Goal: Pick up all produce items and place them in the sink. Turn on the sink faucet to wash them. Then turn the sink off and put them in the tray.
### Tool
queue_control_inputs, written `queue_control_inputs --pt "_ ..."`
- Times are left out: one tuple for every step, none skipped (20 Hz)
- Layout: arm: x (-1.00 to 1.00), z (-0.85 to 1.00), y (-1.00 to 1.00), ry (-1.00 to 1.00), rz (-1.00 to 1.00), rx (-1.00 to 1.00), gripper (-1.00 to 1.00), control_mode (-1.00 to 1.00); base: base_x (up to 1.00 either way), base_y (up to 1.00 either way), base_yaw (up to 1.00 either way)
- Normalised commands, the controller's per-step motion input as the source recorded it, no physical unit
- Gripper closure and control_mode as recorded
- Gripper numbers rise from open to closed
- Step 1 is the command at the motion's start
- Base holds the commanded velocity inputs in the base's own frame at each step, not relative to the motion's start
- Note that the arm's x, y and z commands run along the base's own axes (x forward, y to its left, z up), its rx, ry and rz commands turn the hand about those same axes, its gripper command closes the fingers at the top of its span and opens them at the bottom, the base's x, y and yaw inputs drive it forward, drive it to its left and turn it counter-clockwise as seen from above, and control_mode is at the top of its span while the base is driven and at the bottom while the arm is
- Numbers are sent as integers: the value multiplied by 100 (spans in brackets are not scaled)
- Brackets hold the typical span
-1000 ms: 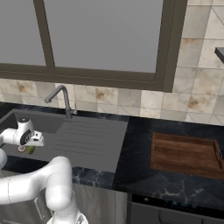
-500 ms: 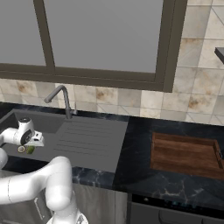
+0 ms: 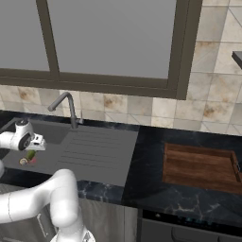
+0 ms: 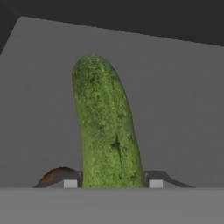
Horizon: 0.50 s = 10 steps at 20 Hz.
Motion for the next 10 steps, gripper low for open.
queue_control_inputs --pt "-11 53 0 -10 0 0 100 -100 0 0 0" --pt "-21 43 -4 -9 -2 0 100 -100 0 0 0" --pt "-22 35 -14 -10 -2 0 100 -100 0 0 0" --pt "-26 33 -18 -10 -3 0 100 -100 0 0 0" --pt "-31 39 -27 -9 -3 0 100 -100 0 0 0" --pt "-30 42 -35 -5 -5 0 100 -100 0 0 0" --pt "-28 46 -38 -3 -5 0 100 -100 0 0 0" --pt "-29 49 -42 0 -5 0 100 -100 0 0 0" --pt "-28 52 -46 0 -7 0 100 -100 0 0 0" --pt "-26 56 -49 0 -8 0 100 -100 0 0 0"
